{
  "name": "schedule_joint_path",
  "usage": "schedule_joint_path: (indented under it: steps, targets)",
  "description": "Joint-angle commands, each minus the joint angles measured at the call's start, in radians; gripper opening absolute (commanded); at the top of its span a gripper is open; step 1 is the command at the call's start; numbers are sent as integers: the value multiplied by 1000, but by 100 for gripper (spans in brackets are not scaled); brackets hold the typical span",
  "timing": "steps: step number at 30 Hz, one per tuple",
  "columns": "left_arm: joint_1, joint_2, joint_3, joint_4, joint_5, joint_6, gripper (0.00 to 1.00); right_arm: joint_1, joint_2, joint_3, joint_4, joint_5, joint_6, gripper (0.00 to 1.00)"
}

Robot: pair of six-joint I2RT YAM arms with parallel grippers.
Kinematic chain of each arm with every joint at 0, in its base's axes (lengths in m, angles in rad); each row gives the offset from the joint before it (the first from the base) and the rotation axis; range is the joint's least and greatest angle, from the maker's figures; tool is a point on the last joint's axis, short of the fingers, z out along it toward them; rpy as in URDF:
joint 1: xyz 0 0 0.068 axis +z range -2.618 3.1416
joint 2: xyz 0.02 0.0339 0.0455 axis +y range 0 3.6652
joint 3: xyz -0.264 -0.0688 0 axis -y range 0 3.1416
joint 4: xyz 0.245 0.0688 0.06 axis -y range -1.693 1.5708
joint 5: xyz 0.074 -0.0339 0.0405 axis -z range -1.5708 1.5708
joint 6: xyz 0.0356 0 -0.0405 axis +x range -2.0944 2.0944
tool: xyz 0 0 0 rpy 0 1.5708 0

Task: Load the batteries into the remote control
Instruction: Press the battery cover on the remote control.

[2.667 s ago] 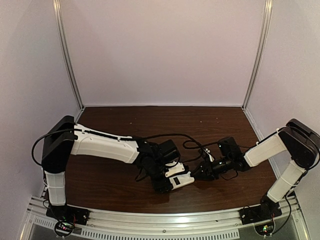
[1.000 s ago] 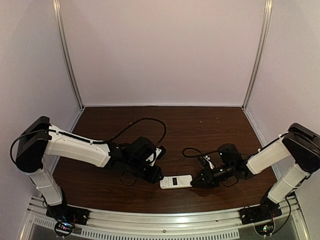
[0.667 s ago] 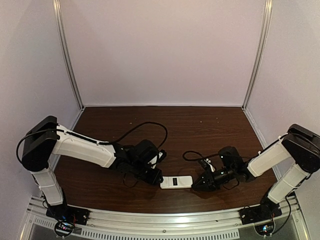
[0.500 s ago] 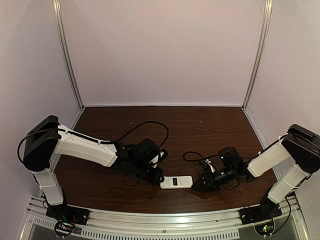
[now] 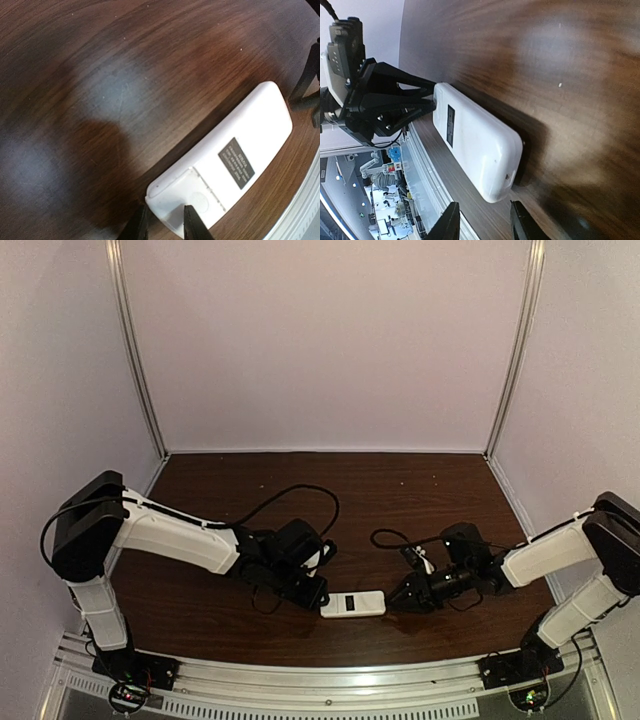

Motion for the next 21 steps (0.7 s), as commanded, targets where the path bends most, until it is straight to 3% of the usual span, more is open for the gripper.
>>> schedule_joint_path:
  steps: [1, 21]
  targets:
    - [-5, 30, 21, -42, -4, 1, 27, -40, -19, 40, -115, 56, -92, 36]
    - [-5, 2, -16, -8, 47, -44, 20, 7, 128, 88, 32, 8, -50, 32]
